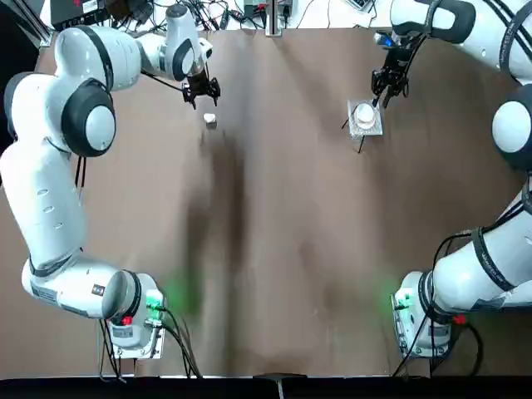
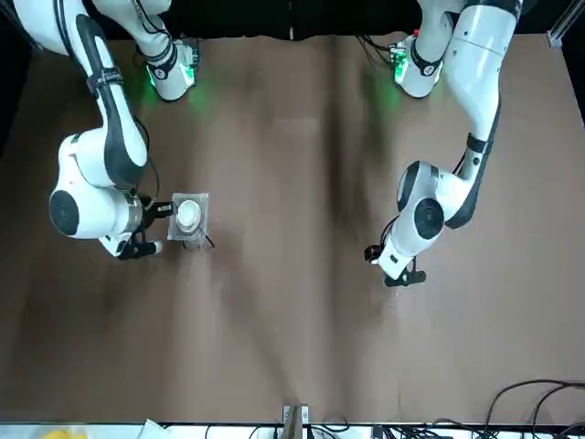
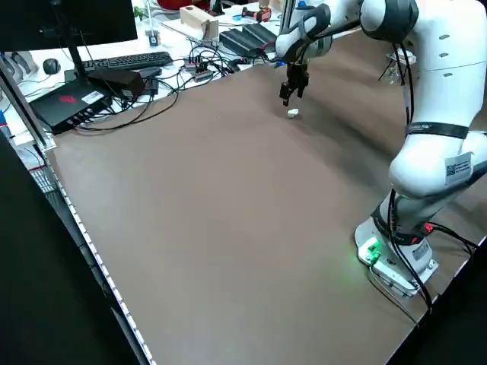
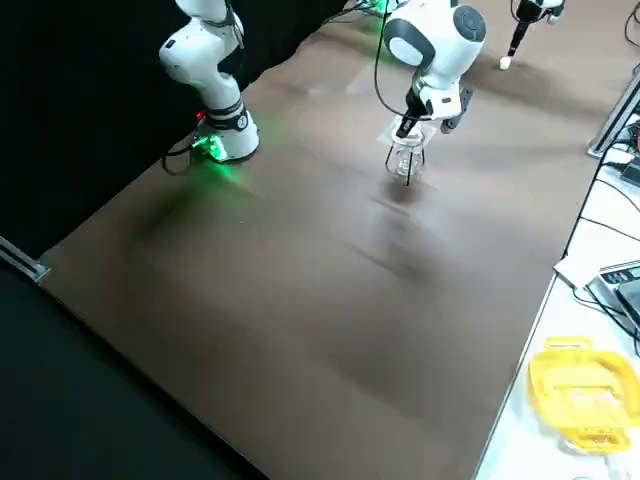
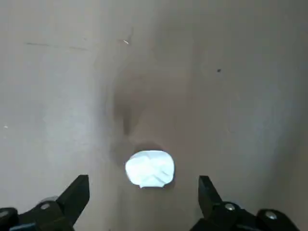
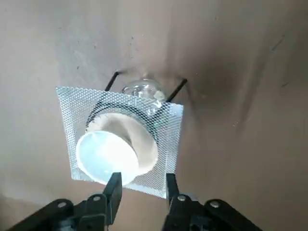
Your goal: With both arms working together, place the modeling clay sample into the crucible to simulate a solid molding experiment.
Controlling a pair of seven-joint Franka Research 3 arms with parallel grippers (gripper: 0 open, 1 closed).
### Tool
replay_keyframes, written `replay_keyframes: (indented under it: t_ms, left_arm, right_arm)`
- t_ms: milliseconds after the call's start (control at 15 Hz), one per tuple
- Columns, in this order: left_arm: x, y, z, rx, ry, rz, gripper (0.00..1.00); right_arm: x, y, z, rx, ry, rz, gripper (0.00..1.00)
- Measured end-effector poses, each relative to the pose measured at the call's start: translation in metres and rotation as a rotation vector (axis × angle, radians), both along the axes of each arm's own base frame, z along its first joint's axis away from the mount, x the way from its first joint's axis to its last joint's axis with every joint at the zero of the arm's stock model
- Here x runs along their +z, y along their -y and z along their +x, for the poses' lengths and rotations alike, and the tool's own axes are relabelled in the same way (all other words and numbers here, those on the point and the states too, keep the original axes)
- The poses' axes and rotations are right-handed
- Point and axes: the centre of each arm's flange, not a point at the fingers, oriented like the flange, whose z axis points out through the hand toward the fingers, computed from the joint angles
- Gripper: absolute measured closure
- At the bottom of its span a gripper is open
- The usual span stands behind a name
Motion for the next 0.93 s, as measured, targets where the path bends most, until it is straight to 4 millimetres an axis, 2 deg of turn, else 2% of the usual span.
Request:
replay_keyframes:
  t_ms: [267, 600, 733, 800, 933]
  left_arm:
    - [-0.024, -0.003, -0.002, -0.011, -0.012, 0.016, 0.00]
    - [-0.048, 0.000, -0.004, -0.038, -0.005, 0.031, 0.00]
    - [-0.053, 0.002, -0.006, -0.042, -0.009, 0.032, 0.00]
    - [-0.054, 0.003, -0.006, -0.044, -0.010, 0.032, 0.01]
    - [-0.055, 0.004, -0.006, -0.045, -0.011, 0.033, 0.02]
  right_arm:
    - [-0.013, -0.011, 0.001, -0.013, -0.007, 0.000, 0.56]
    - [-0.025, -0.012, -0.001, -0.023, -0.036, -0.006, 0.58]
    - [-0.027, -0.012, -0.002, -0.024, -0.040, -0.007, 0.61]
    - [-0.027, -0.012, -0.002, -0.025, -0.041, -0.007, 0.68]
    - [-0.027, -0.012, -0.002, -0.024, -0.043, -0.008, 0.70]
